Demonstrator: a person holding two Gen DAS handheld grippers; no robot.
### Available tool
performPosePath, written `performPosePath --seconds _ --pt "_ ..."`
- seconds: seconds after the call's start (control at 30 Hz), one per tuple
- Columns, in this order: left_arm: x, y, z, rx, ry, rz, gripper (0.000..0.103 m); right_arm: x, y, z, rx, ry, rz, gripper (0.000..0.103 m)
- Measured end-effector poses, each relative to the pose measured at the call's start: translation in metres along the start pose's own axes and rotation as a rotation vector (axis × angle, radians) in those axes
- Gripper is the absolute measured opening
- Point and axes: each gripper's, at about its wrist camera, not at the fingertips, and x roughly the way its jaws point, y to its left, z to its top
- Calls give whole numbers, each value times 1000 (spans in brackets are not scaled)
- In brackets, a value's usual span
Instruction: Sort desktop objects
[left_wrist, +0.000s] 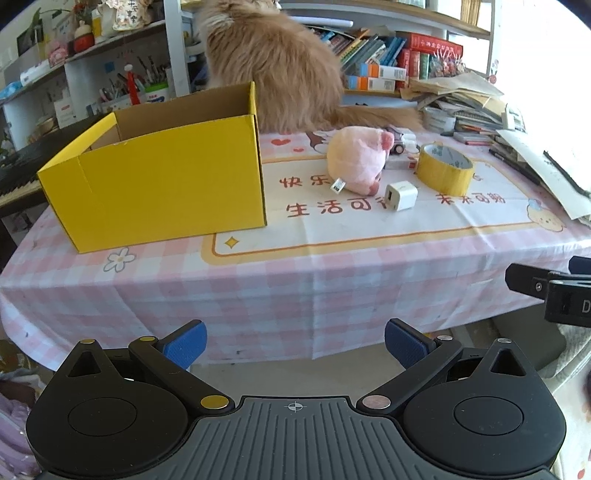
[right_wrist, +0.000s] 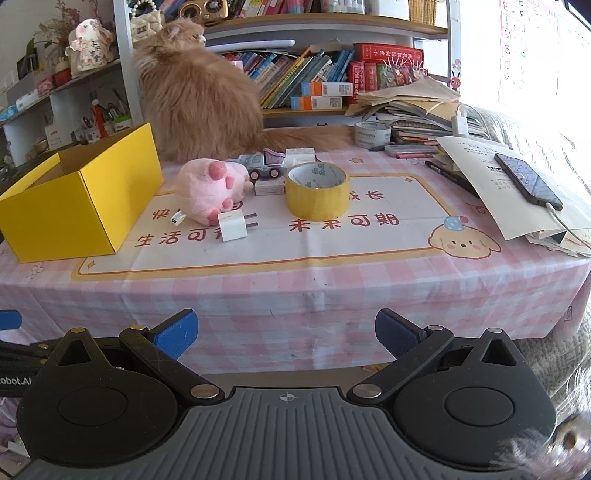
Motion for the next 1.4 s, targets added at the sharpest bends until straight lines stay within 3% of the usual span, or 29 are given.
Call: performPosePath --seconds 0.53,0.97,1.4 --pt "5 -19 20 52 -71 -34 103 16 -11 21 -19 5 -1 103" --pt "35 -40 54 53 -86 -66 103 48 -25 55 -81 9 27 103" --pt "64 -70 93 51 -98 -30 103 85 -51 98 -155 -20 70 103"
